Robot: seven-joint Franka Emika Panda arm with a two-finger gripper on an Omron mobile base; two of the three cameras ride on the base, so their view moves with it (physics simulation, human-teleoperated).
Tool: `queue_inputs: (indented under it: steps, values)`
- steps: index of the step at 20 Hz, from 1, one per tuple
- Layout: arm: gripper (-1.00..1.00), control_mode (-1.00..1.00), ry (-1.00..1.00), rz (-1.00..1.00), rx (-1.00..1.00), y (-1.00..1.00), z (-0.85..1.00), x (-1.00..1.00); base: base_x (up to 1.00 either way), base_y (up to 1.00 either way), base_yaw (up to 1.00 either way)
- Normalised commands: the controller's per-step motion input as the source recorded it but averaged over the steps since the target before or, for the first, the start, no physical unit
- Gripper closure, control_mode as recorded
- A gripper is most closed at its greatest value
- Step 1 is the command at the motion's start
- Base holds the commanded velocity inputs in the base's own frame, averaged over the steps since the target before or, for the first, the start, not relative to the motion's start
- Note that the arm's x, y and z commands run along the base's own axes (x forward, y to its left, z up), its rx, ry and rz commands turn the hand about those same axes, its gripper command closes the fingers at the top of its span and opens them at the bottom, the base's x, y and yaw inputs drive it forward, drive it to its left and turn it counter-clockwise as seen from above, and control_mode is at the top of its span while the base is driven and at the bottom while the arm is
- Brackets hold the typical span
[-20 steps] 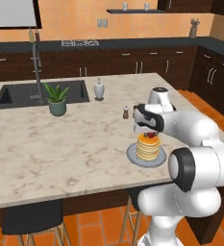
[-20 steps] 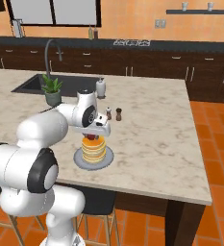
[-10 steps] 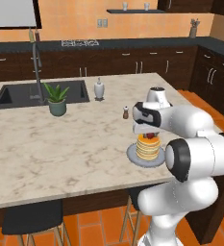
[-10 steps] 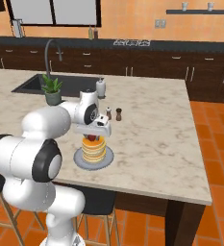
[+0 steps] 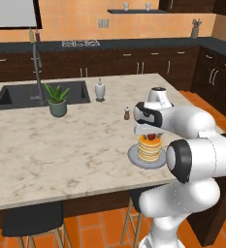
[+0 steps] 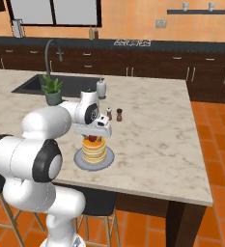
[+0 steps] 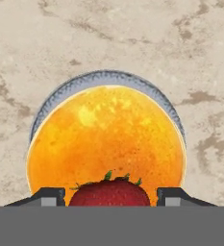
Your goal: Take the strawberry from the fridge and place it on top of the pancake, located on the dining counter.
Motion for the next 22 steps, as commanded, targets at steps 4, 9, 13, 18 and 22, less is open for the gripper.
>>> queue_inputs:
  steps: [4,9,13,18,22]
  values:
    - [-1.0,-1.0,0.0,0.0,0.0,0.0,0.04,0.0,0.0,0.0,0.0]
    - [-1.0,-1.0,-0.03,0.0,-0.05,0.0,0.36,-0.02,0.0,0.0,0.0]
    - [-1.0,-1.0,-0.01,0.0,-0.12,0.04,0.57,-0.13,0.0,0.0,0.0]
    - [-1.0,-1.0,-0.05,0.0,-0.07,0.08,0.58,-0.4,0.0,0.0,0.0]
    - [-1.0,-1.0,-0.06,0.0,0.0,0.37,0.34,-0.95,0.0,0.0,0.0]
